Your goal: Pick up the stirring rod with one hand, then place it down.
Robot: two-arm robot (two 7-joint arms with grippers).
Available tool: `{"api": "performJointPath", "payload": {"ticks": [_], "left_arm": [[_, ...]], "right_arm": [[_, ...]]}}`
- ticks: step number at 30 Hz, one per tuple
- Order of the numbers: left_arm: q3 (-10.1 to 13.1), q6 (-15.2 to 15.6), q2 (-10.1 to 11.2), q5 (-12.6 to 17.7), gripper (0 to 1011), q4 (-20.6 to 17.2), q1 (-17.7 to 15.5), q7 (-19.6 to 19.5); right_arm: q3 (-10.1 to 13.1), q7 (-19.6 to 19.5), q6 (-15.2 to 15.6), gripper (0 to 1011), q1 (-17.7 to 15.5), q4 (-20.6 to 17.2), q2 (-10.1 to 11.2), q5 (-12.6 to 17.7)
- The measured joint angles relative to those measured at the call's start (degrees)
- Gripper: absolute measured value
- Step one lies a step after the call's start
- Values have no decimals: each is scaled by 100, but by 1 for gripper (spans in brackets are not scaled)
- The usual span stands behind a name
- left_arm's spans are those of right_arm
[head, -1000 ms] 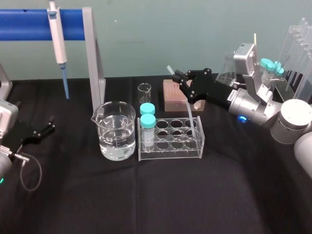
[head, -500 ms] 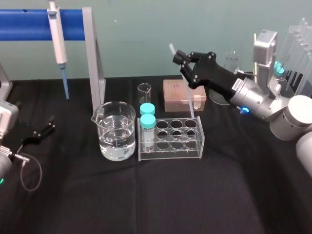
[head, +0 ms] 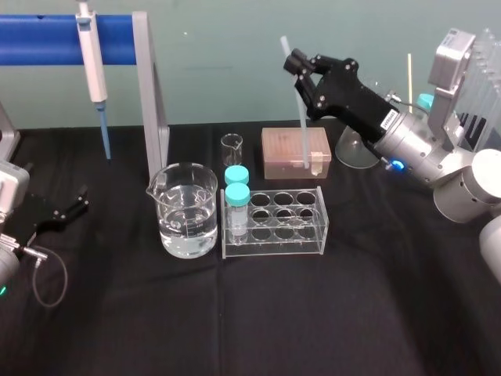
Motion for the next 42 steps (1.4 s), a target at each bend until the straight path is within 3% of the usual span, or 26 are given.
{"api": "performJointPath", "payload": {"ticks": [9,24,31,42], "left_arm": [[0,0,0,0,1000,0,0,0],[0,0,0,0,1000,0,0,0],[0,0,0,0,1000,0,0,0],[0,0,0,0,1000,0,0,0]], "right_arm": [[194,-999,66,66,-417,-614,-26,-500],[499,-2319,-157,66,-1267,-1469,-231,-1721],[655,-2731,-161,65,-1664,-1787,-399,-2038],[810,-3046,-240,65,-2063,-2013,-586,-2476]]}}
